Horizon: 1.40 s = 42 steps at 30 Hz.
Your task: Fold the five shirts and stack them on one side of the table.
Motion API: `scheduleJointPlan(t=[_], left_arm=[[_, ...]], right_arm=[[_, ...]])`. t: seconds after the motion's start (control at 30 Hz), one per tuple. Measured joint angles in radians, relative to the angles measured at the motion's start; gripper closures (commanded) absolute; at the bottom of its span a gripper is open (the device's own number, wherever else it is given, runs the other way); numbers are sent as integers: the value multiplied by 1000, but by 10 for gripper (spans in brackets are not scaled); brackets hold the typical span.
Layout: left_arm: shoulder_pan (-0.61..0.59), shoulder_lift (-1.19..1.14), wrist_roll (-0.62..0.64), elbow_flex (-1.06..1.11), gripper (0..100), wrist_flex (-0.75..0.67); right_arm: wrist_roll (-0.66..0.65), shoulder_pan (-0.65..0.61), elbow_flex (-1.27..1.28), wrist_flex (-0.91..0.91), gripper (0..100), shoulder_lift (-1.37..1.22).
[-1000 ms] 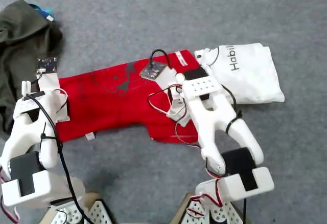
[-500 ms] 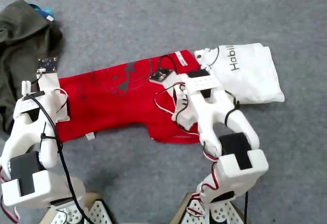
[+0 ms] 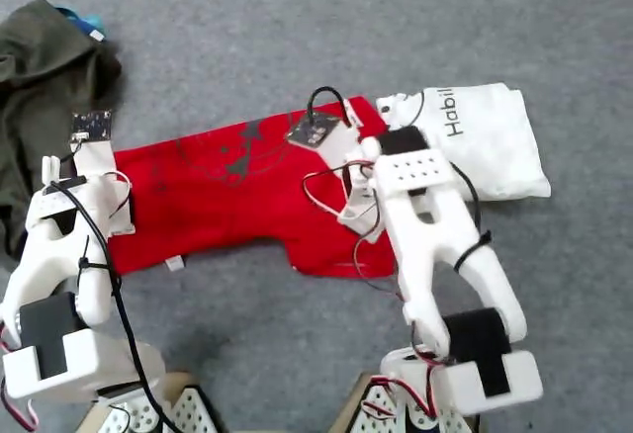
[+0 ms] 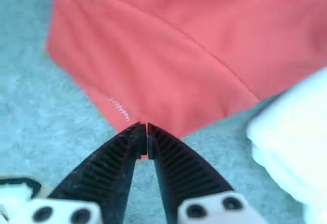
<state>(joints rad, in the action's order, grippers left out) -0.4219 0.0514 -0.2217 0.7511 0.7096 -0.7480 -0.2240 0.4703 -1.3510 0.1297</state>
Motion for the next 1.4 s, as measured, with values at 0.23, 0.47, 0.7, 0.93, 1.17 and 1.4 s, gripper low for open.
scheduleJointPlan(t=[0.23,0.47,0.7,0.93,1.17,1.4], left_arm=[[0,0,0,0,971,0],[0,0,0,0,971,0],[0,0,0,0,971,0],[0,0,0,0,971,0],[0,0,0,0,971,0],[0,0,0,0,971,0]], right_arm=[[-94,-35,86,14,890,-9],[-176,-95,161,15,803,17],[-238,-167,187,11,754,60],[-250,-170,195,127,741,-18],[-250,-172,173,245,743,-216],[-259,-170,183,299,870,-235]])
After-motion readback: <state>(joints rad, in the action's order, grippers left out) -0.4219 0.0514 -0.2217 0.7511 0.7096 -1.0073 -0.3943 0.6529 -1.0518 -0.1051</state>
